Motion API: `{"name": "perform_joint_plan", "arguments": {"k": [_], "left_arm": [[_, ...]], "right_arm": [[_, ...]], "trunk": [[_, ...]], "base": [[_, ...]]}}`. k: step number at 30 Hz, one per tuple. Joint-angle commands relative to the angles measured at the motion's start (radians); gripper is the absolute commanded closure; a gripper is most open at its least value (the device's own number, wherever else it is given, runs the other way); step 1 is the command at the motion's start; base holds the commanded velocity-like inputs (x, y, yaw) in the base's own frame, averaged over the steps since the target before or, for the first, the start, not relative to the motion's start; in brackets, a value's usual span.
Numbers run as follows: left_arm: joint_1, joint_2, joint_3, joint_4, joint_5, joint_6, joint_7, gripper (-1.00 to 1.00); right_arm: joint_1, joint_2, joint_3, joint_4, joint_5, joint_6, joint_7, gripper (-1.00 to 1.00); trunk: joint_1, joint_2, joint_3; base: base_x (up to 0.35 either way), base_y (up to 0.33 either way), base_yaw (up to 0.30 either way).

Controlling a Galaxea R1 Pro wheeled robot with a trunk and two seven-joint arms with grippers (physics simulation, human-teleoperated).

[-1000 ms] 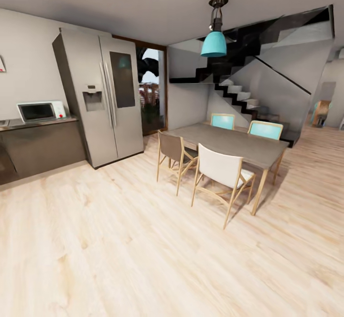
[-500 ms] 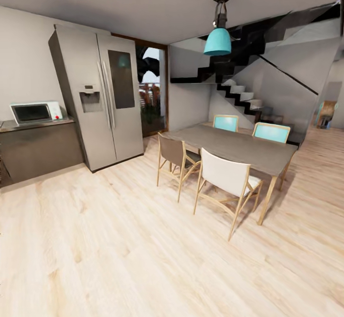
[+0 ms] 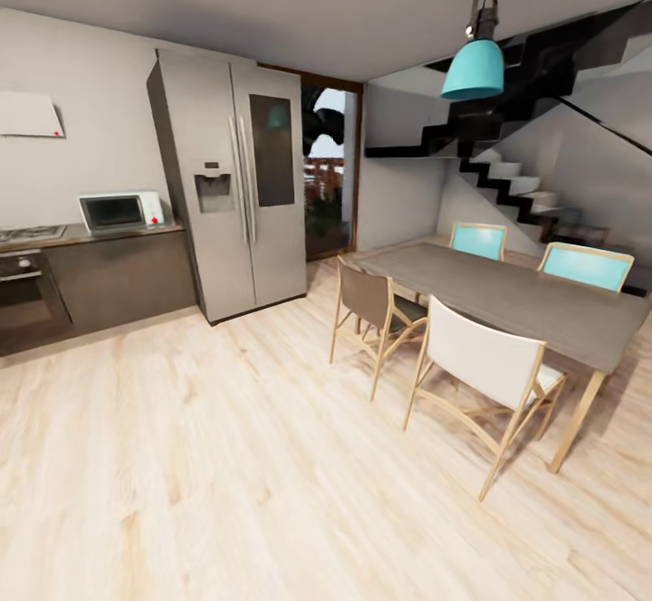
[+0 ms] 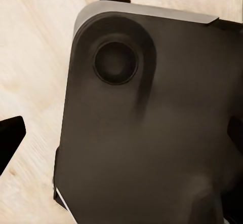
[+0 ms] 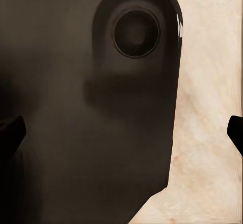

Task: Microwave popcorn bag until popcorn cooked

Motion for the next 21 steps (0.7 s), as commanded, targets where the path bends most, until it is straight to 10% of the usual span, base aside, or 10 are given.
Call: {"name": "perform_joint_plan", "arguments": {"k": [1,21], "left_arm": [[0.000,0.000,0.000,-0.001,0.006,-0.001,0.001,-1.00],[0.000,-0.002,0.002,-0.009,0.004,-0.002,0.001,-1.00]], "right_arm": [[0.000,0.000,0.001,0.000,0.000,-0.004,0.000,-1.00],[0.000,0.000,0.001,0.000,0.000,-0.004,0.000,-1.00]], "trunk": [[0.001,0.000,-0.001],[0.001,0.000,-0.001]], "base": [[0.322,0.000,0.274],[0.142,0.000,0.274]]}}
